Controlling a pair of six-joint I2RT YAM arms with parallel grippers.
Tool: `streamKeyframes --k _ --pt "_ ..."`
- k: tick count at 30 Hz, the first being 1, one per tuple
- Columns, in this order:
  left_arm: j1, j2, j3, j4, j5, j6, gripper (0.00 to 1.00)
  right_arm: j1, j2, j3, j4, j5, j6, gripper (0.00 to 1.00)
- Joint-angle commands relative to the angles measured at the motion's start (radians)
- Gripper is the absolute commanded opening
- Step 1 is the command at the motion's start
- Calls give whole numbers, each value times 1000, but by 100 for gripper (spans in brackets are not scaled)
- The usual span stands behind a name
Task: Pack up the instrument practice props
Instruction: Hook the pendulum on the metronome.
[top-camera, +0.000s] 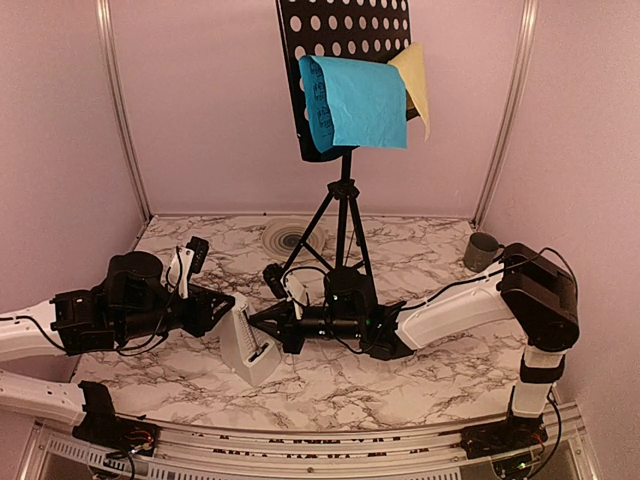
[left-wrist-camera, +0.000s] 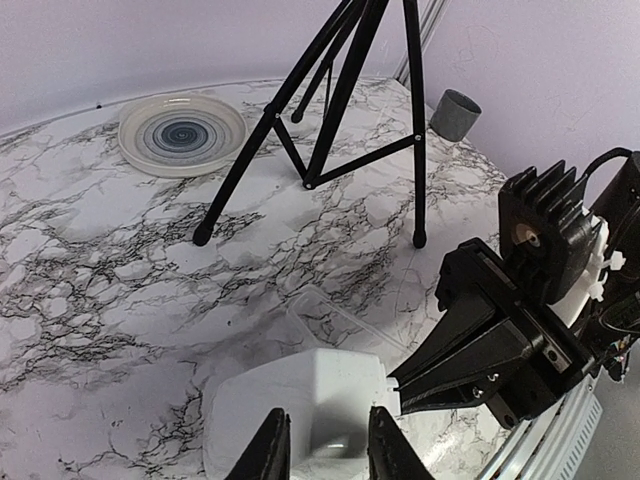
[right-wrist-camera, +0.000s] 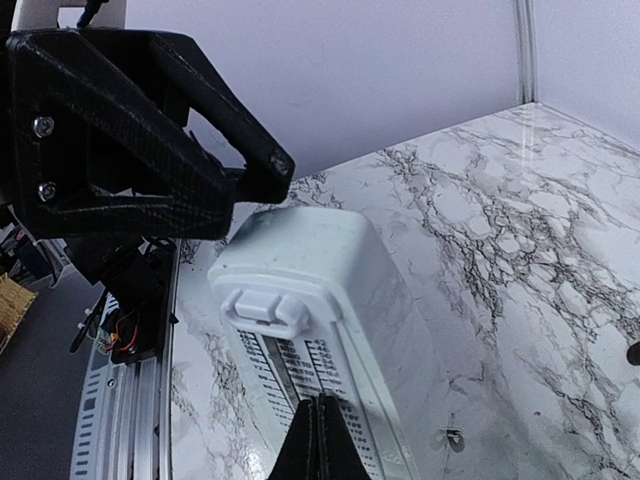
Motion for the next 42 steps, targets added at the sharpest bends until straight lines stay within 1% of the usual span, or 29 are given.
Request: streamKeyframes --k 1,7,9,13,16,19,22,23,24,26,30,33,35,37,39,40,42 --pt "5 26 13 -14 19 15 28 16 9 36 -9 0 -6 0" --pt "5 16 14 -18 -2 19 27 17 -13 19 -27 79 -11 0" --pt "4 5 12 -18 -11 22 27 16 -33 8 -39 122 -3 6" --pt "5 -11 16 -23 -26 30 27 6 -80 -22 -72 177 27 11" --pt "6 -27 18 -32 -42 35 28 6 -121 -27 -156 241 57 13" --pt "6 -52 19 -41 -62 42 29 6 -161 -29 -265 289 103 18" --pt "8 -73 28 -61 -76 47 31 5 -186 -7 -432 318 157 29" --pt "12 -78 32 -70 -79 46 32 6 -188 13 -526 323 172 37" --pt "14 -84 37 -80 -84 46 32 5 -185 40 -596 328 189 43" --pt "27 -97 44 -106 -101 30 34 6 -172 112 -747 351 222 49" --pt "73 -125 39 -132 -103 -13 37 5 -122 244 -986 386 277 69" --pt "99 -140 29 -132 -97 -28 43 4 -64 344 -1126 415 309 80" --pt "115 -150 21 -132 -97 -37 51 -1 12 436 -1234 424 342 85" --pt "126 -161 15 -136 -103 -44 64 -1 86 533 -1346 441 363 87" --pt "137 -179 3 -141 -123 -57 75 0 149 608 -1436 463 382 89" --pt "142 -191 -5 -141 -130 -61 81 -2 172 630 -1464 474 388 89" --pt "156 -208 -22 -135 -133 -66 88 -4 204 660 -1483 478 395 89"
